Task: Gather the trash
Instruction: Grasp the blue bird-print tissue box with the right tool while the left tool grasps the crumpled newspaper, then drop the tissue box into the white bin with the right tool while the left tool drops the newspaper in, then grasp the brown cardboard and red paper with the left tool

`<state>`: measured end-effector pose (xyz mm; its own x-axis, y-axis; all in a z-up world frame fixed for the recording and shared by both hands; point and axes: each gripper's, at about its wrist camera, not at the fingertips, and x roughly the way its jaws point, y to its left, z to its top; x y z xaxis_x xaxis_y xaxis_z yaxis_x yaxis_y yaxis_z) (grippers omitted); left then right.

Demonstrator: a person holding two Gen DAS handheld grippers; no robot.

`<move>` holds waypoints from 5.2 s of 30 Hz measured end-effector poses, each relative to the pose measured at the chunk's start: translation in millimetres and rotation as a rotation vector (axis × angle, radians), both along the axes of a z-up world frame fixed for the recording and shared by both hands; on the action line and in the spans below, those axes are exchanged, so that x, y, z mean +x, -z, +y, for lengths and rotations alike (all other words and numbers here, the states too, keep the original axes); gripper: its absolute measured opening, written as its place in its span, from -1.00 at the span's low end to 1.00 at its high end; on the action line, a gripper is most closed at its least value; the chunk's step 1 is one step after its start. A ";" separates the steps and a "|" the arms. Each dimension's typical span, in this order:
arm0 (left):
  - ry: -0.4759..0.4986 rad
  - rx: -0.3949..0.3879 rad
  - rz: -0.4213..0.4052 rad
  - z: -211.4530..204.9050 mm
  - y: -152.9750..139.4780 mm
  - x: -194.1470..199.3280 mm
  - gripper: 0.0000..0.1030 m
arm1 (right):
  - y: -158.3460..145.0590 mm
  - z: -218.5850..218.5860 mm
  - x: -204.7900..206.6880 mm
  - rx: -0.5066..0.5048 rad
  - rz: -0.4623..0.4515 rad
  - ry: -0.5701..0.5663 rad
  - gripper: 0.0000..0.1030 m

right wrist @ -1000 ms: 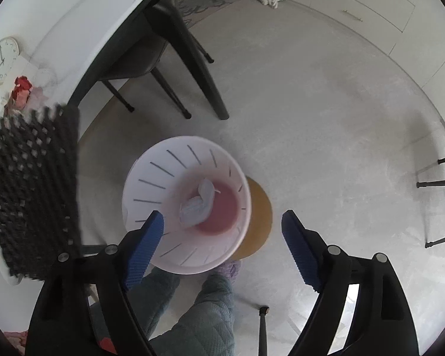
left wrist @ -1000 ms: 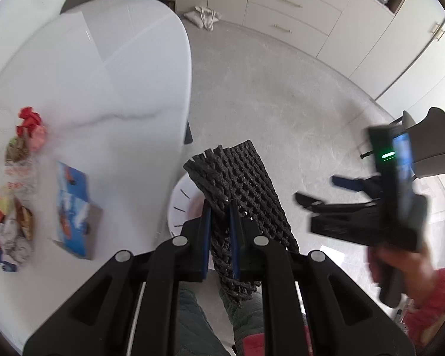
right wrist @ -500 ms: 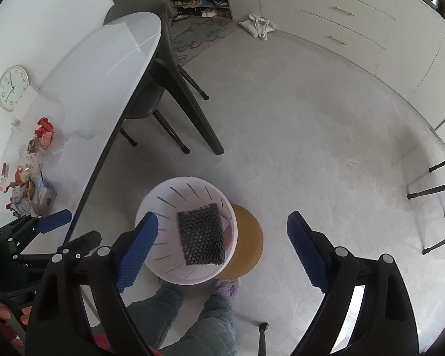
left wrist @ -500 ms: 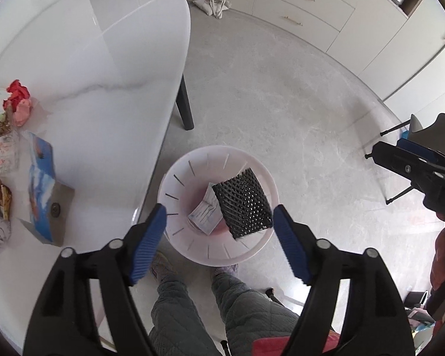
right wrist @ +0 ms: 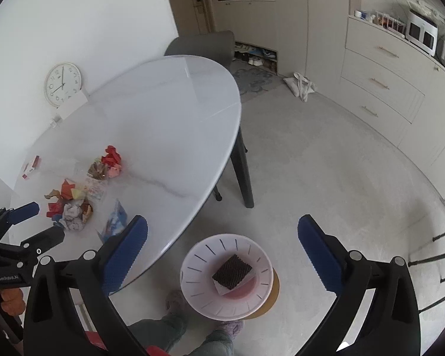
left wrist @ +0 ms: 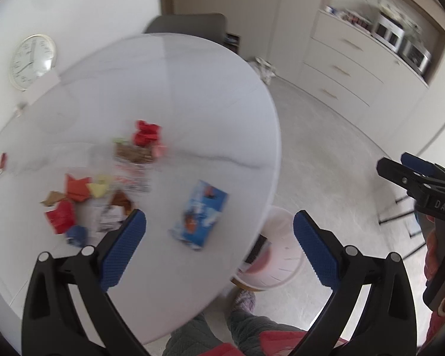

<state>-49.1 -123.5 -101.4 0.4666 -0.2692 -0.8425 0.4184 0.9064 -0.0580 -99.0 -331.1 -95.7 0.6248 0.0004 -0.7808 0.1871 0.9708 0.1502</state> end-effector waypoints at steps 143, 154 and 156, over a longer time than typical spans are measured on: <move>-0.438 0.077 0.195 188.8 94.8 97.7 0.85 | 50.9 194.0 114.8 0.059 0.190 -0.303 0.90; -0.646 -0.021 0.342 209.8 144.6 161.1 0.85 | 60.1 189.6 118.0 0.057 0.231 -0.261 0.90; -0.660 -0.030 0.358 209.8 151.1 166.8 0.85 | 61.4 186.5 118.8 0.062 0.237 -0.249 0.90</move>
<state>117.7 86.2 -252.6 0.2379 -0.0532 -0.9698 -0.2607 0.9584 -0.1165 19.8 -144.6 -157.1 0.4009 0.1817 -0.8979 -0.0176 0.9815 0.1908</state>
